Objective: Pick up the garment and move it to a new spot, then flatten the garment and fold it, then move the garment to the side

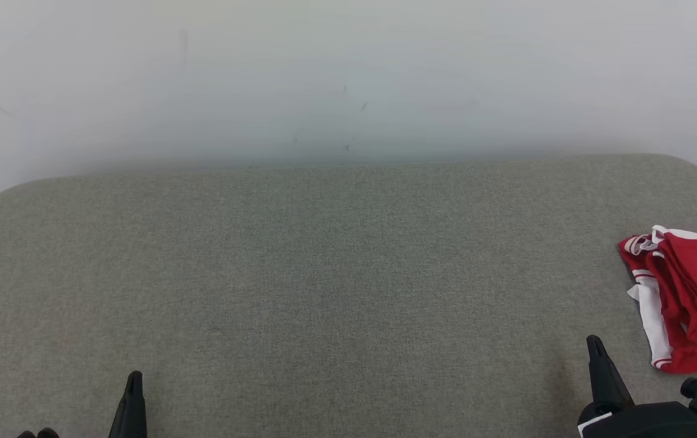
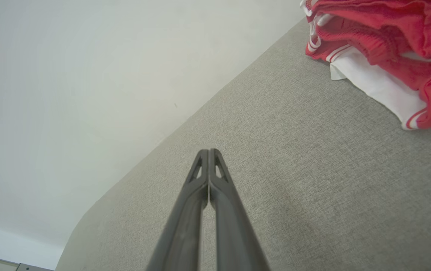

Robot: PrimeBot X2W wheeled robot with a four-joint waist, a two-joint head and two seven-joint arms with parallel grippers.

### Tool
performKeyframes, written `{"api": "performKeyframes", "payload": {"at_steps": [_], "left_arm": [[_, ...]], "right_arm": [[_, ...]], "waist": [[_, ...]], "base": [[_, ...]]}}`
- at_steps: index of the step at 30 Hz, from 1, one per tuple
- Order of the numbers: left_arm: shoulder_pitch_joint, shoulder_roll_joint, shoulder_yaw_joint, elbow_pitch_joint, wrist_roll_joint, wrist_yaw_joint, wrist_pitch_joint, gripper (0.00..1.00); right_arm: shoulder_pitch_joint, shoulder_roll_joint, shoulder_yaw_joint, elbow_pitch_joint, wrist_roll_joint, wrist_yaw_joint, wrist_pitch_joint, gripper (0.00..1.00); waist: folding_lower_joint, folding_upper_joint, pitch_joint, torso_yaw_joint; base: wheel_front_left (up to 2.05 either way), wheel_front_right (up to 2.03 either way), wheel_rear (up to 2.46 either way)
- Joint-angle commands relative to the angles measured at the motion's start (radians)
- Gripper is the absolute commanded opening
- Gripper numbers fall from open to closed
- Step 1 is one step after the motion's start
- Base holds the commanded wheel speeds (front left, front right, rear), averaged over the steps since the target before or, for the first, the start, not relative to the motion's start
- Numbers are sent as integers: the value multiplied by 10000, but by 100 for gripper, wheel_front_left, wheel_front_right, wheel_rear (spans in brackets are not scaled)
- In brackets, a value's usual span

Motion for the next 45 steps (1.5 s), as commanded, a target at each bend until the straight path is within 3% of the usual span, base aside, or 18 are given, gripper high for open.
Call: {"api": "performKeyframes", "payload": {"at_steps": [1, 45], "left_arm": [[-255, 53, 53, -102, -291, -18, 58, 0], [-836, 87, 177, -5, -4951, -83, 1355, 0]], "right_arm": [[-230, 5, -59, -115, 296, -6, 56, 0], [-696, 199, -497, 26, 4988, -13, 954, 0]], "waist": [[0, 0, 0, -2], [0, 0, -5, -117]], "base": [[0, 0, 0], [0, 0, 0]]}}
